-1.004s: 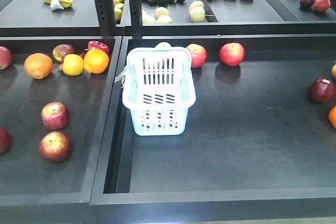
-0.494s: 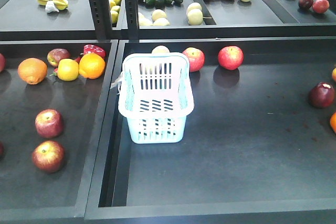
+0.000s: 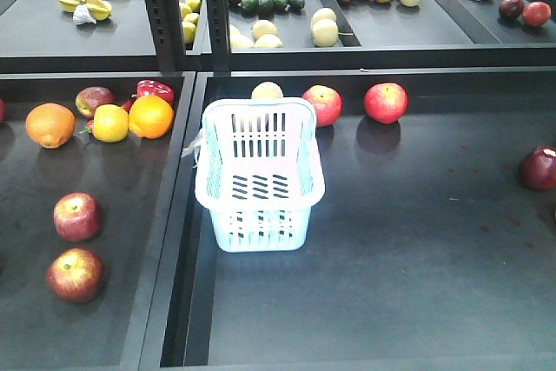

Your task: Pick three apples into basket with both arms

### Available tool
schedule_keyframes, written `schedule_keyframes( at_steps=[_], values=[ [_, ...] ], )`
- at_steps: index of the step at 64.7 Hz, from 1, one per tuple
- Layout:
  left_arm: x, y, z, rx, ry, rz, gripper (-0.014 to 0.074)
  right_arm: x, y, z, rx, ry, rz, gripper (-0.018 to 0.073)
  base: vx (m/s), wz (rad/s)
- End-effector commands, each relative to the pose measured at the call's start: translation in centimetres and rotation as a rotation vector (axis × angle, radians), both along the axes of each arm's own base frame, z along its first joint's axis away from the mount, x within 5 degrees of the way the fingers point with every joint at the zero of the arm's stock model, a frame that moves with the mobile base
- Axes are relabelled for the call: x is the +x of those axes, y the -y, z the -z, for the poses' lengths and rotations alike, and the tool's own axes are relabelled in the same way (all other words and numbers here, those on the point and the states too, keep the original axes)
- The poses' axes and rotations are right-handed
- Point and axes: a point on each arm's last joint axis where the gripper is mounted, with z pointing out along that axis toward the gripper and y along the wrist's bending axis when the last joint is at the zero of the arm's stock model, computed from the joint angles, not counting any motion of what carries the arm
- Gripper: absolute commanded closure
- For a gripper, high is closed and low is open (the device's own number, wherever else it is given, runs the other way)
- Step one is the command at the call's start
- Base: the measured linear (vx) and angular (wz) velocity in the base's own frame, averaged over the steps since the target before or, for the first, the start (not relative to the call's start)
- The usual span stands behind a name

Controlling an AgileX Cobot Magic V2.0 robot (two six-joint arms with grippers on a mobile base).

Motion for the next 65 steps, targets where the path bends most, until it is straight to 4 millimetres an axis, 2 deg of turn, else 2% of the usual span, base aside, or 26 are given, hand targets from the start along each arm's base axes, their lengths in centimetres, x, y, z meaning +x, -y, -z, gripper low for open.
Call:
schedule_keyframes(
  at_steps=[1, 65],
  values=[
    [0.14, 0.11, -0.34, -0.01, 0.066, 0.012, 0.0603, 0.07, 0.04, -0.48, -0.001, 0.07, 0.007, 0.0568, 0.06, 0.03],
    [0.14, 0.11, -0.34, -0.01, 0.066, 0.012, 0.0603, 0.07, 0.04, -0.48, -0.001, 0.07, 0.007, 0.0568, 0.04, 0.02]
  ],
)
